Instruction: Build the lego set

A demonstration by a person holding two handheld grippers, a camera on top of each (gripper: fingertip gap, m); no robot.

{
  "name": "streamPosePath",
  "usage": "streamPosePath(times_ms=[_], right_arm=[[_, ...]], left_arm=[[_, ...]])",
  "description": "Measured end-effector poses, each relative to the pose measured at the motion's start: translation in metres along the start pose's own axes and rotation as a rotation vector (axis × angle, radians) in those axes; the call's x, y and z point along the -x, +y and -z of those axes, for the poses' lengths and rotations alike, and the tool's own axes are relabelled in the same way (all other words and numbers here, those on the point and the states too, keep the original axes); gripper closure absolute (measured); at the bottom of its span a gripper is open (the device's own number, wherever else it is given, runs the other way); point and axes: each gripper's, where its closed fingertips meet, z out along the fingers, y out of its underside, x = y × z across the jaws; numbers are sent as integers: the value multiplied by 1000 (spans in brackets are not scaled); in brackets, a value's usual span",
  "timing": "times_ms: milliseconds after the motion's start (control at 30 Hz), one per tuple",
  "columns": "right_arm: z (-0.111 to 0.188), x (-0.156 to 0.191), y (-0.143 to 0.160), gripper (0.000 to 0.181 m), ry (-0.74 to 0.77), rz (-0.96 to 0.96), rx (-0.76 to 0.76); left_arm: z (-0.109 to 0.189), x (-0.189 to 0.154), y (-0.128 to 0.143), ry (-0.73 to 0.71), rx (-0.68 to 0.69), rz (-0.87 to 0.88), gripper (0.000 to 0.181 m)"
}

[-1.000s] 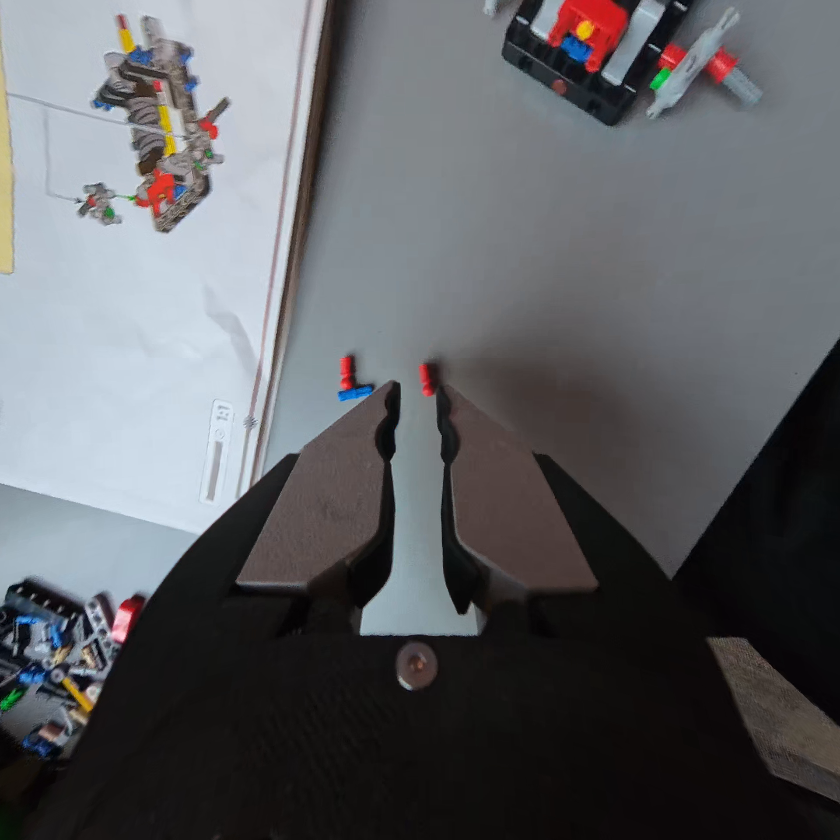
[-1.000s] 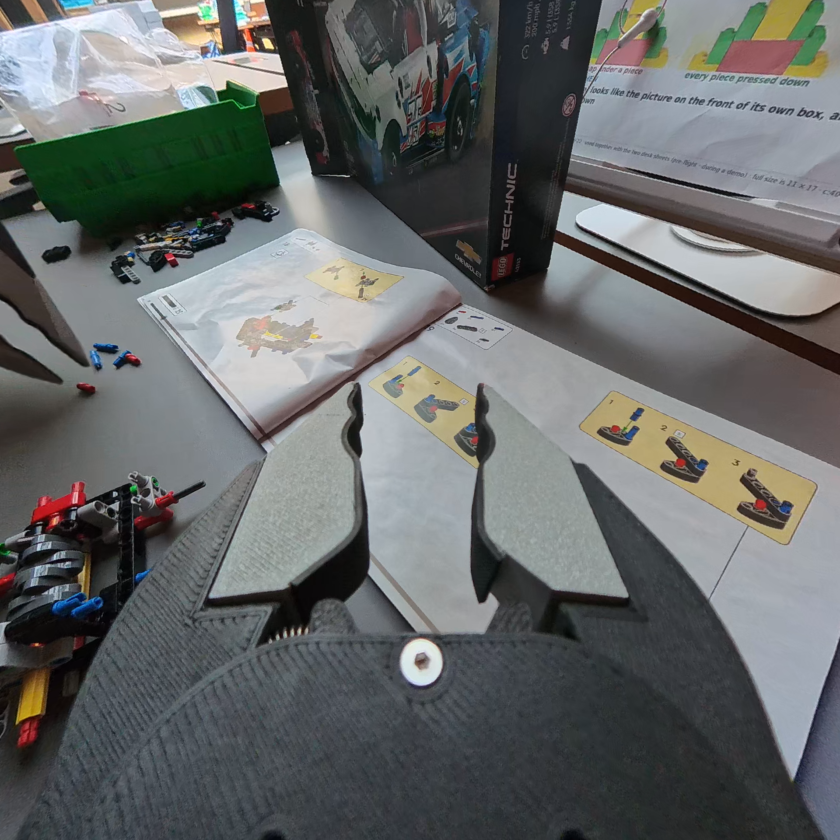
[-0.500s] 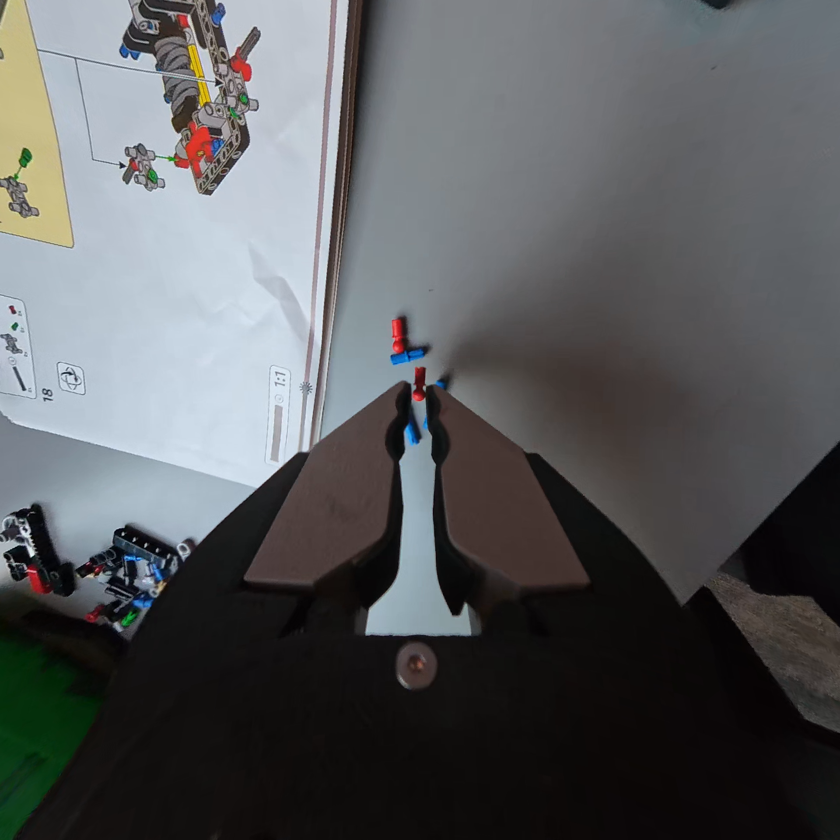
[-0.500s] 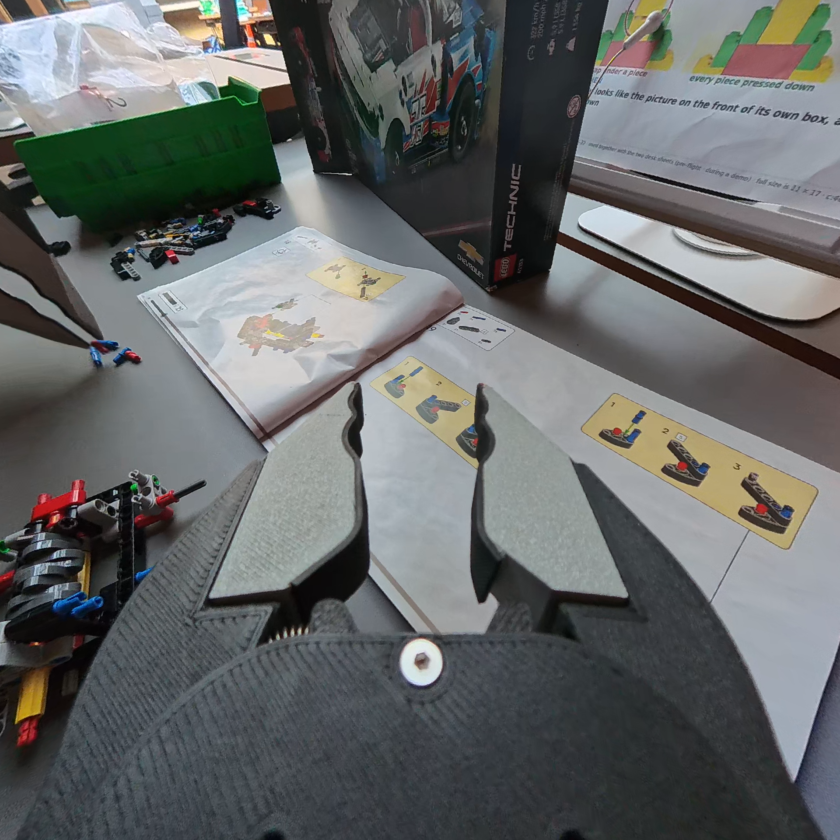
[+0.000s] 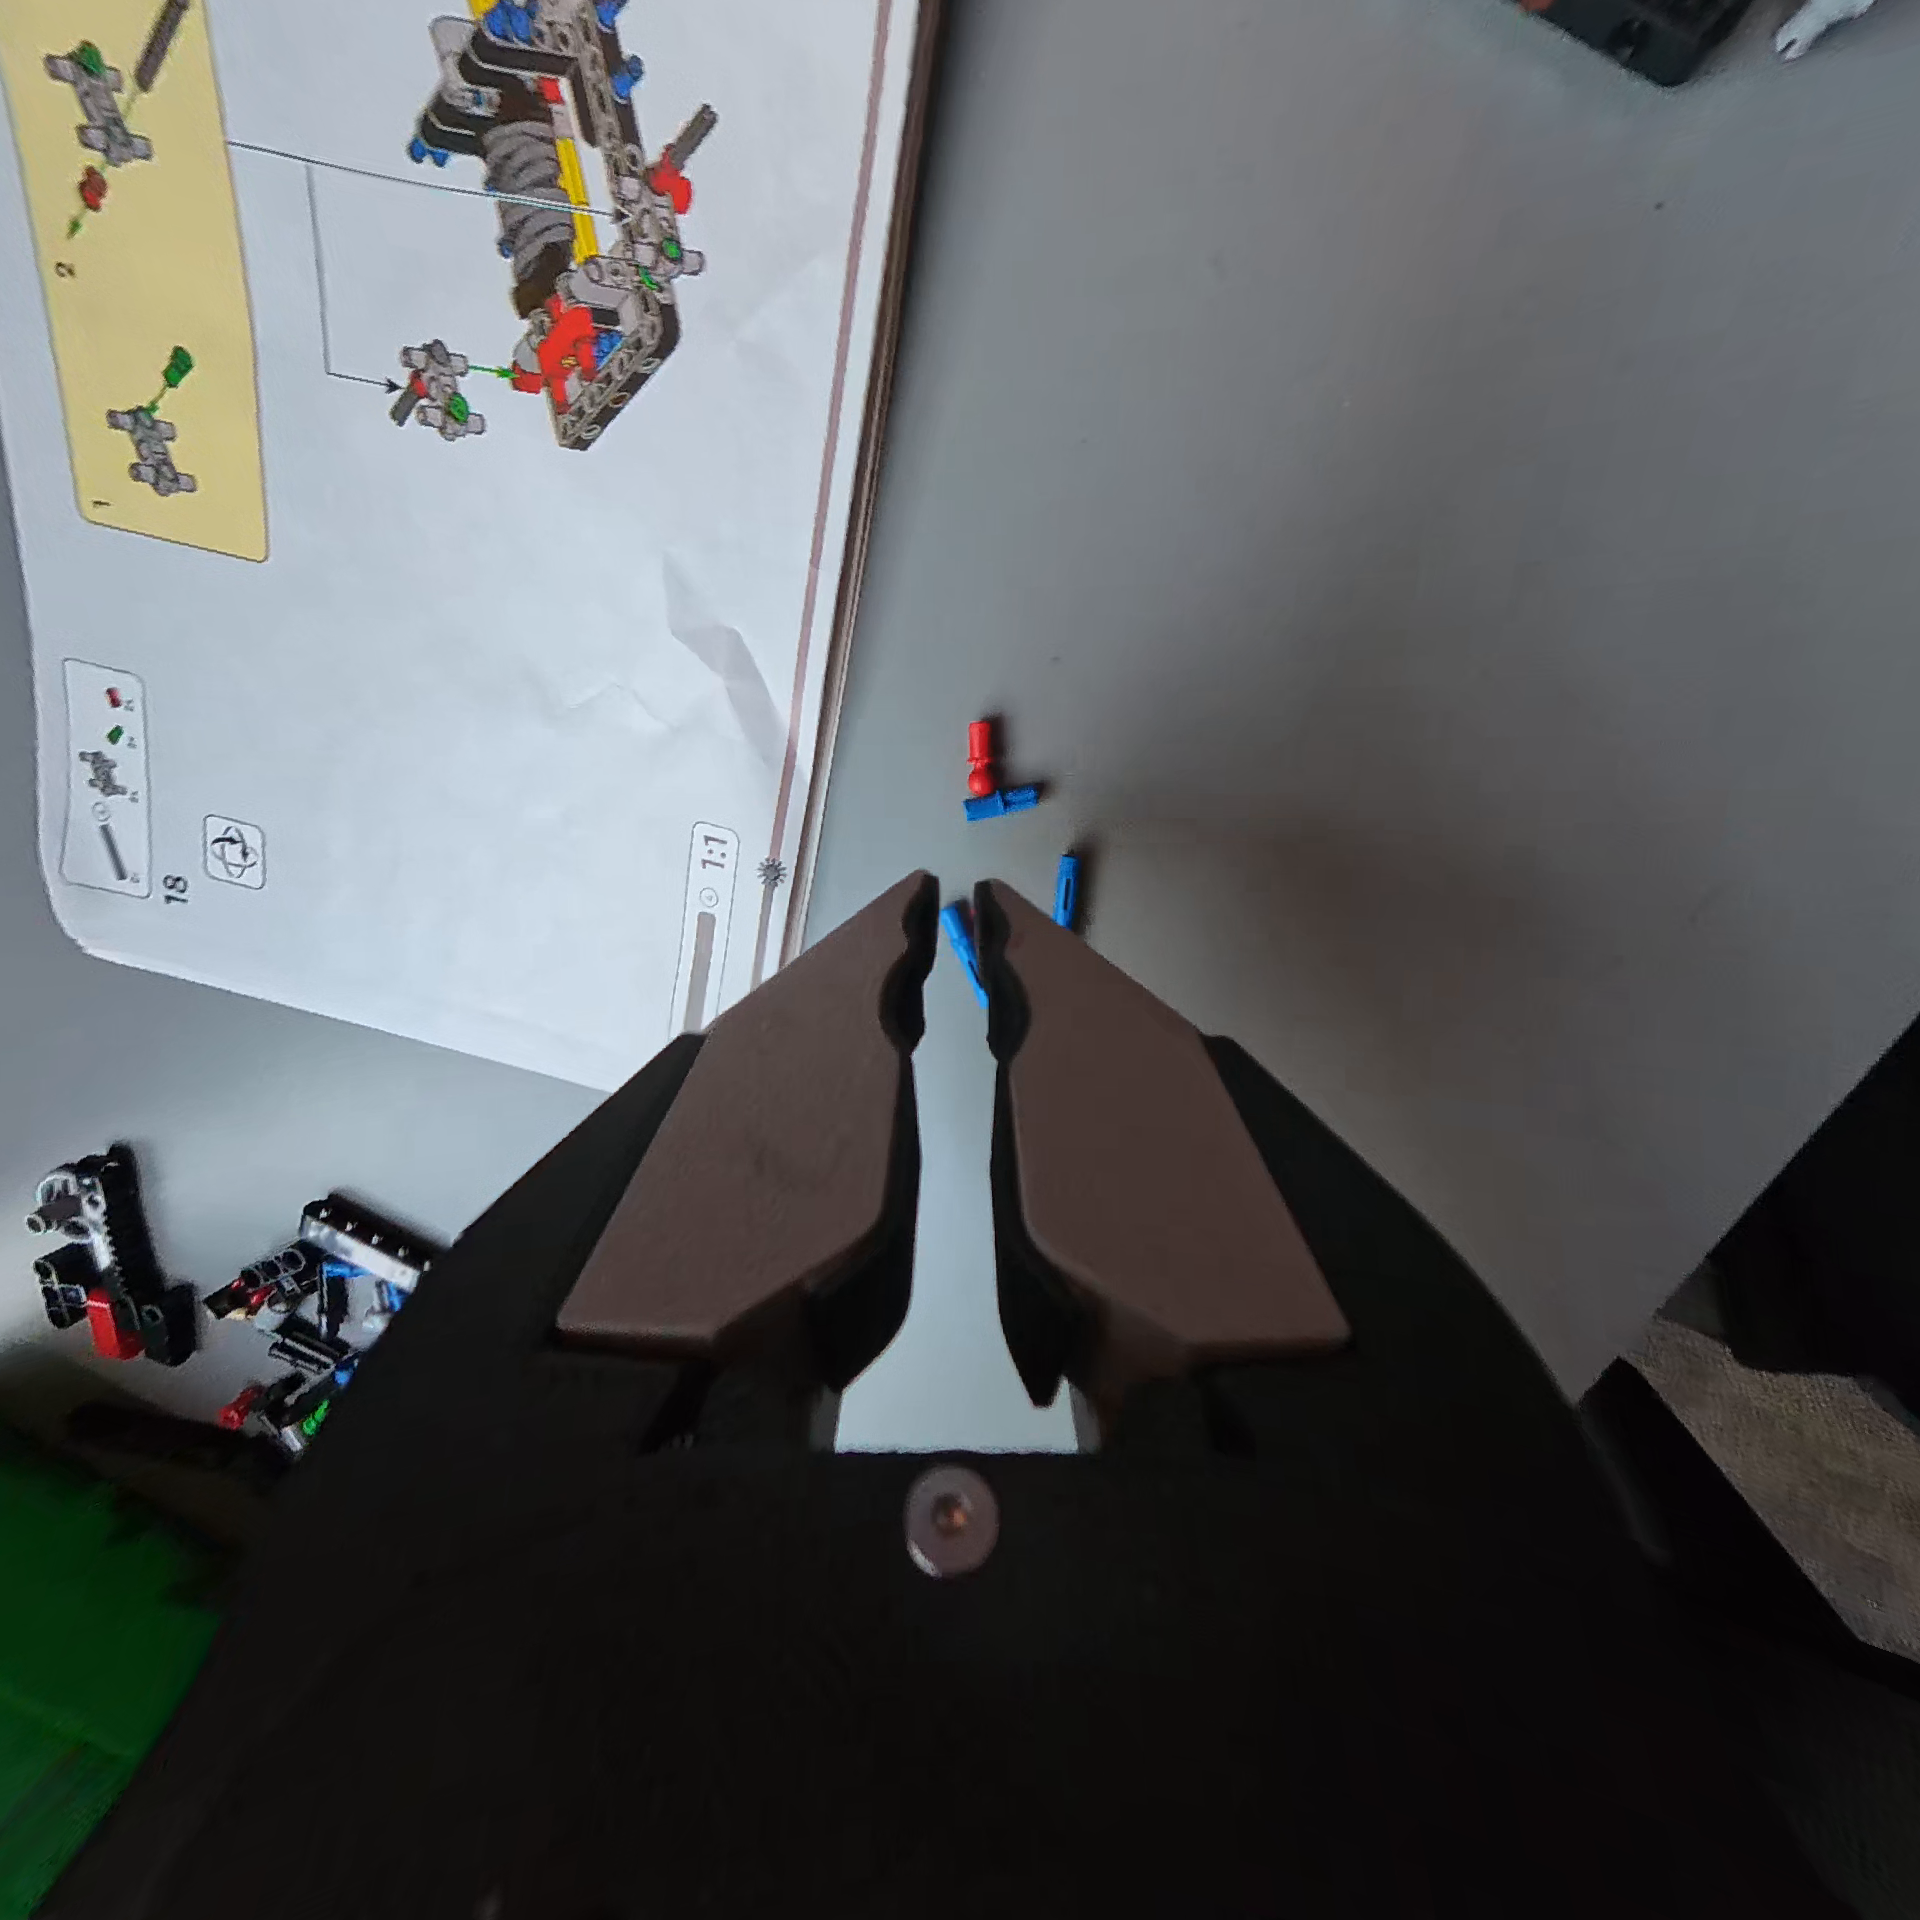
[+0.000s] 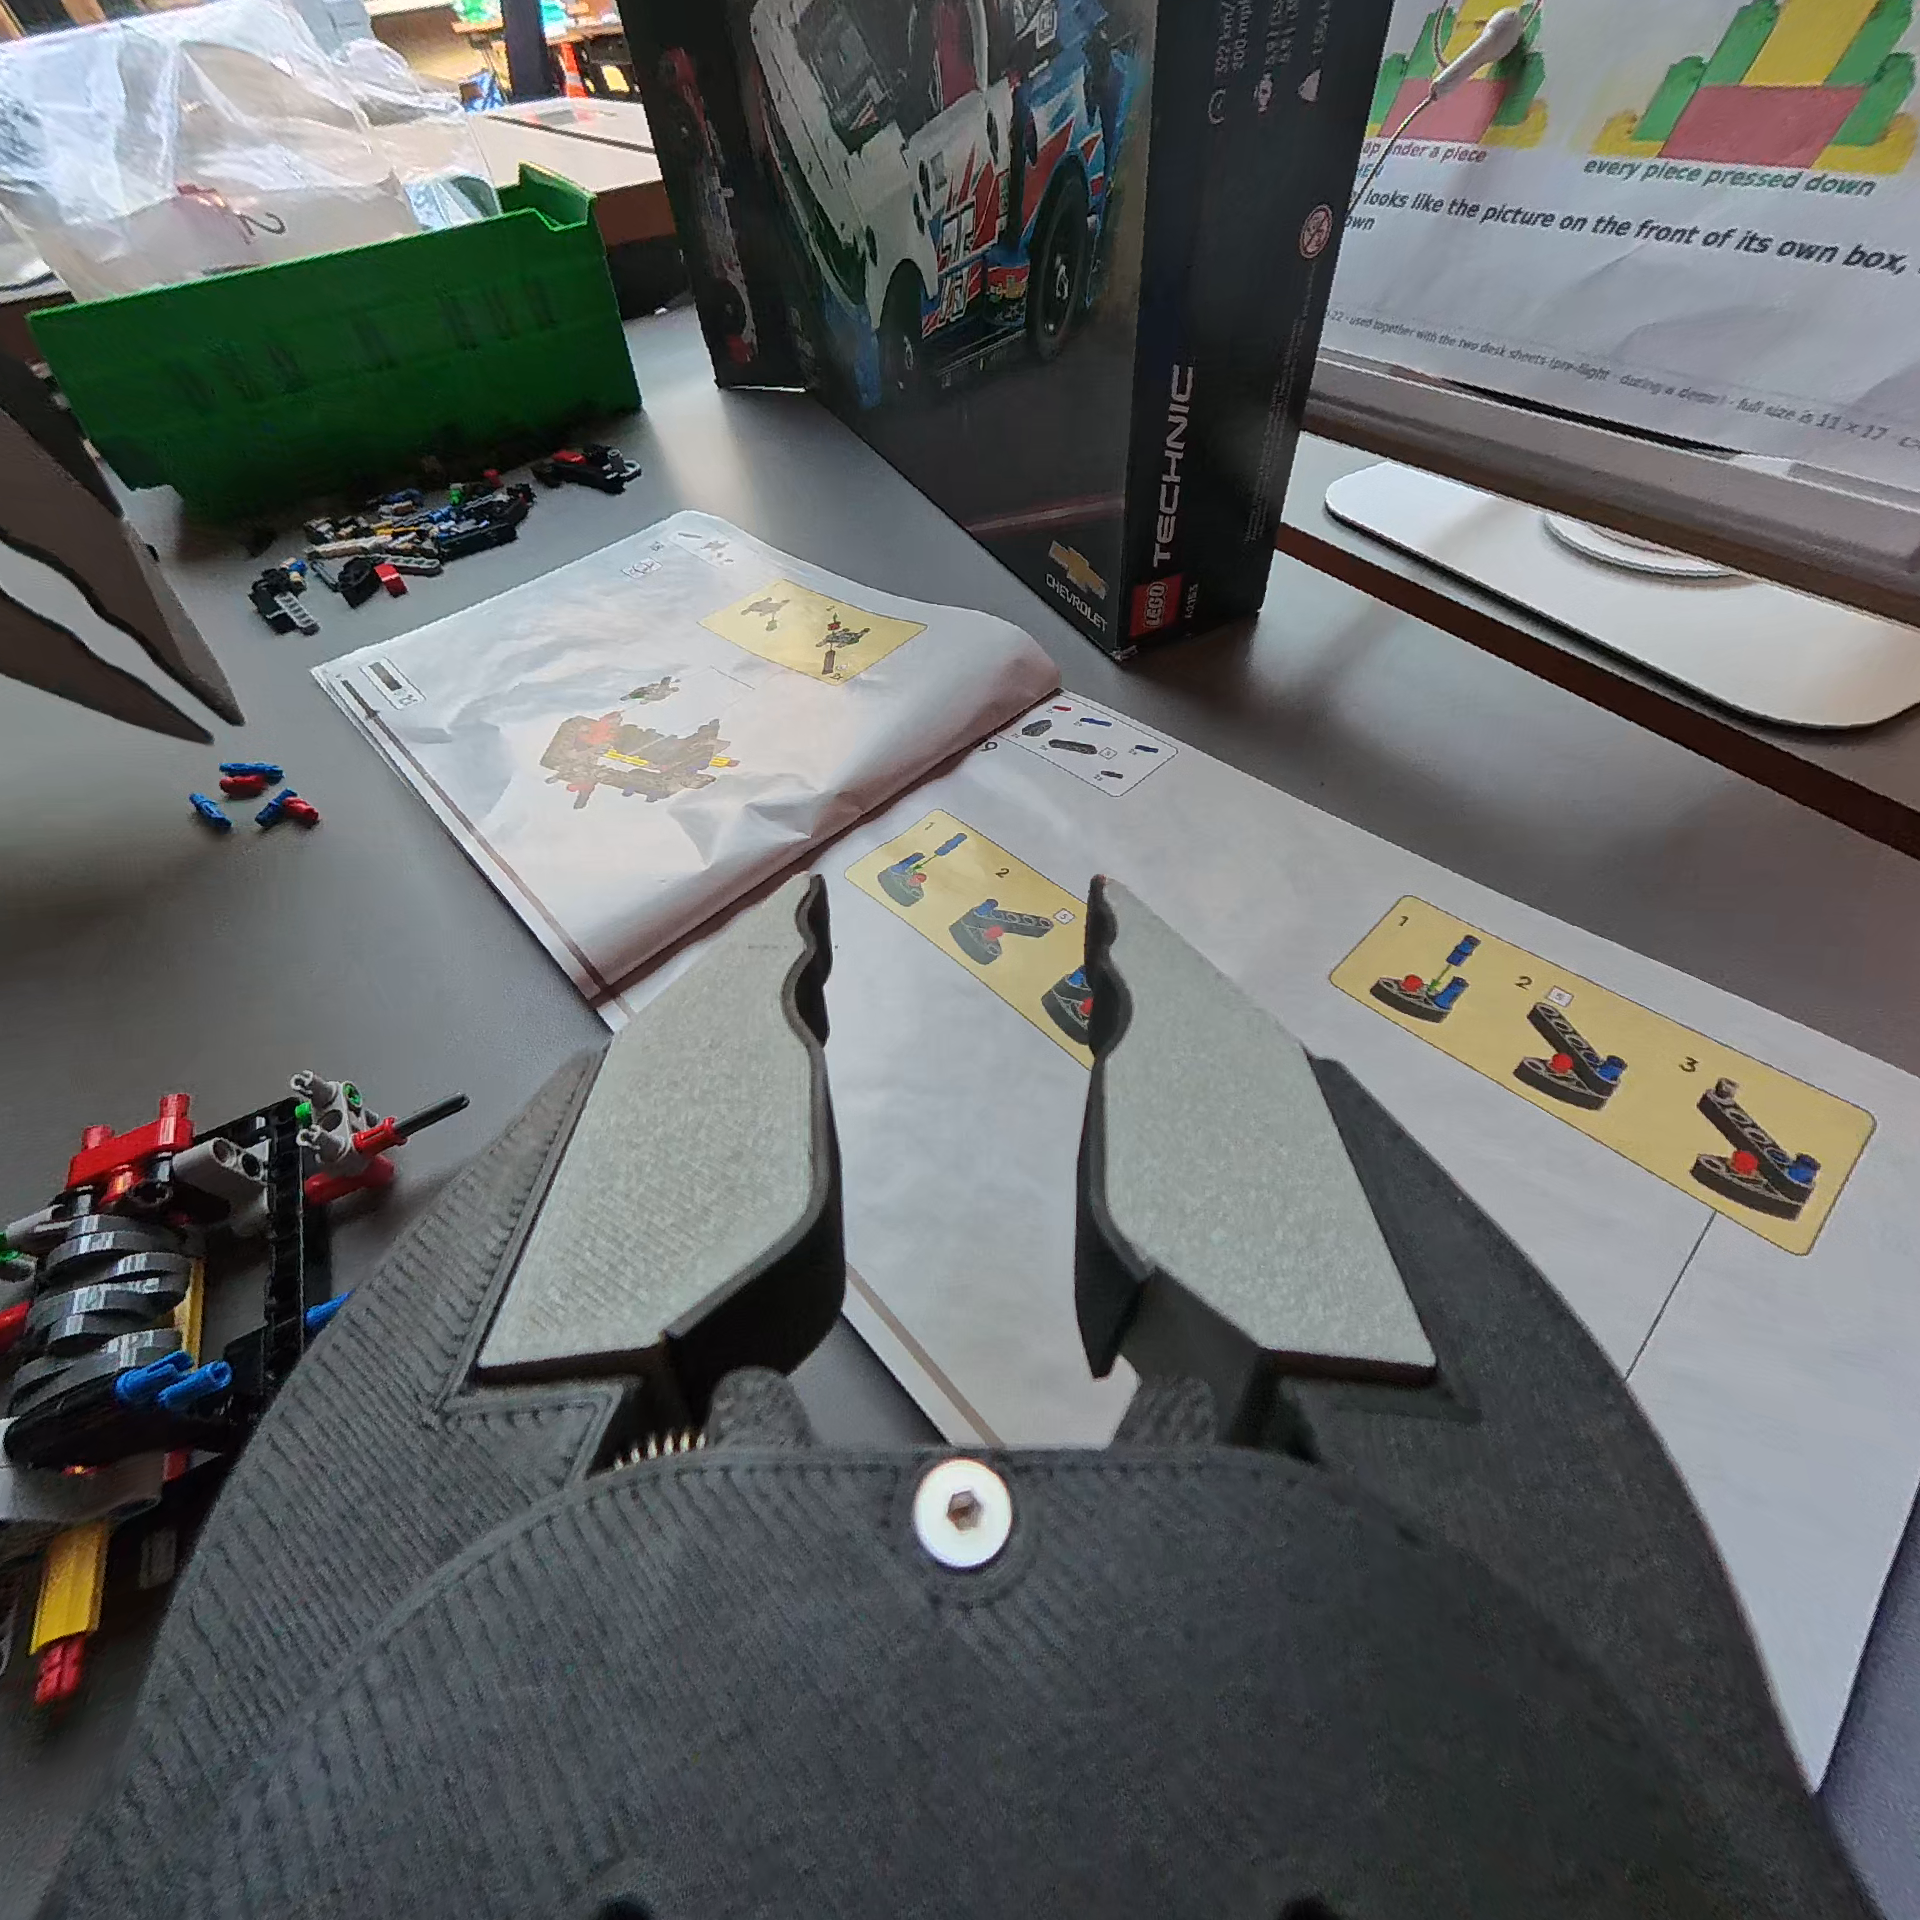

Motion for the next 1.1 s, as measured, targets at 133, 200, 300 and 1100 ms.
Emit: streamPosePath(times_ms=[133,200,300,1100], right_arm=[[0,0,0,134,2,1,-1],[0,0,0,134,2,-2,-4],[1,-1,-2,134,7,-4,-15],[-4,7,-7,133,-60,-71,-47]], left_arm=[[11,15,3,-41,-55,68,177],[15,26,5,-76,-90,122,178],[20,35,0,-96,-196,208,177],[23,100,0,-402,-666,316,181]])
